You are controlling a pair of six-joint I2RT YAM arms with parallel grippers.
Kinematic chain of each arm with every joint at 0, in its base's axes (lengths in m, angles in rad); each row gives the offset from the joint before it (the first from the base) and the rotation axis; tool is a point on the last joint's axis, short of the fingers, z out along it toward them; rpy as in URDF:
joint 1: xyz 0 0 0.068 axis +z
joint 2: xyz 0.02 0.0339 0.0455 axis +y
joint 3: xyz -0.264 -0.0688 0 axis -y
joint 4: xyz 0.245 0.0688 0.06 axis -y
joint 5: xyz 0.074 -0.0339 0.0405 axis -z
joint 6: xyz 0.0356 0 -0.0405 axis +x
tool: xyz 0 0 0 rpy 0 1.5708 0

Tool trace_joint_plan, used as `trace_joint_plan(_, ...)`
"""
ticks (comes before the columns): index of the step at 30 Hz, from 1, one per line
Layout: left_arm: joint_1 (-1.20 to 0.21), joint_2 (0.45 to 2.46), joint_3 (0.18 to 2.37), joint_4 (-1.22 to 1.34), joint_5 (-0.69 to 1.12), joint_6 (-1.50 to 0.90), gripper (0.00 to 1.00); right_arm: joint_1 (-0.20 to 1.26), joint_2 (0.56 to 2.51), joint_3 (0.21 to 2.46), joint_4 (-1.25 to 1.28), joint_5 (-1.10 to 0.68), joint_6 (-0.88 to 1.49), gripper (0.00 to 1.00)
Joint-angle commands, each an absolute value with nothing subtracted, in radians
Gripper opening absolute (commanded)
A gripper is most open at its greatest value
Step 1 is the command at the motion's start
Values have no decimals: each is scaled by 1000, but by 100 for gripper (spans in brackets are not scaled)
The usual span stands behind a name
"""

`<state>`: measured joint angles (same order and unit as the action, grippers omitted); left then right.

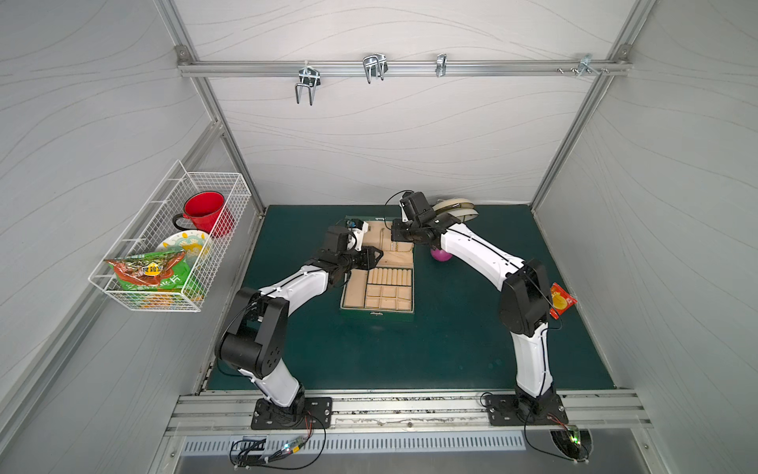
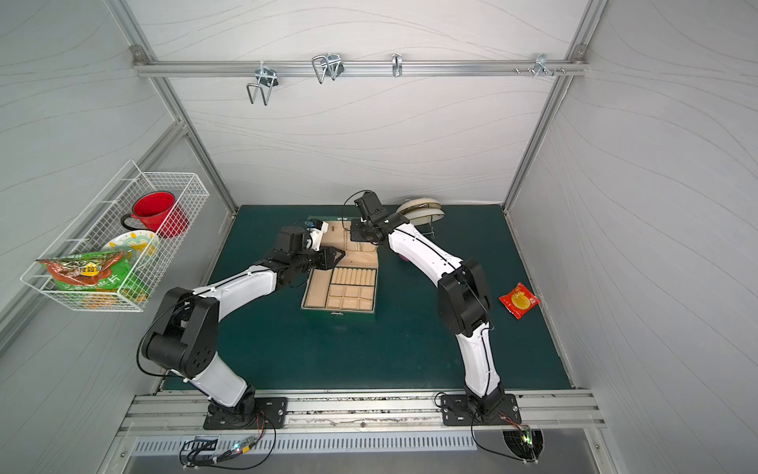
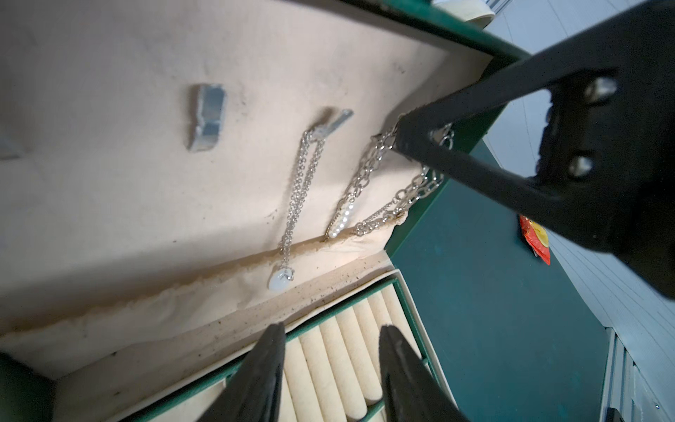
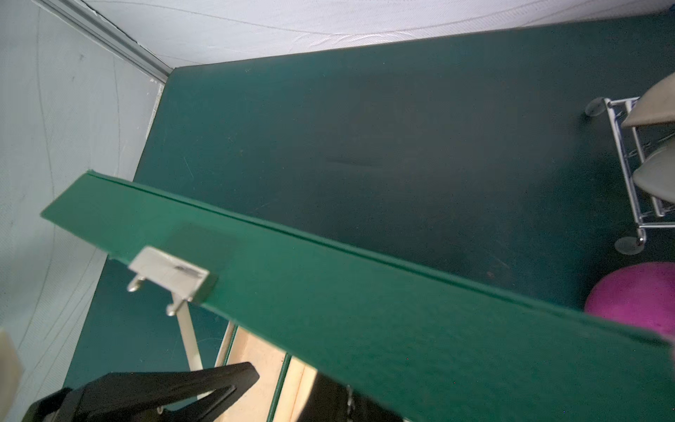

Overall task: Put jewelry chain into jewelry box
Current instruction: Adjust the necklace at the jewelry box clasp.

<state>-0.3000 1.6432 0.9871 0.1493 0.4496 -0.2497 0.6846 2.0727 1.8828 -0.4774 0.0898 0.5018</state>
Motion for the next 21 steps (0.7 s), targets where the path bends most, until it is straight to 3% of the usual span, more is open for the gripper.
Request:
trace_joint_plan(1,-293,1617,989,203,465,-238,47,677,2052,1856,-464,89,525,0)
trace_joint_plan(12,-293,1615,989,196,455,-239,47,664,2026,1852,-443,95,513,0)
trace_joint_plan(21,-293,1617,991,192,452,-238,47,663,2034,1855,-449,66,521,8)
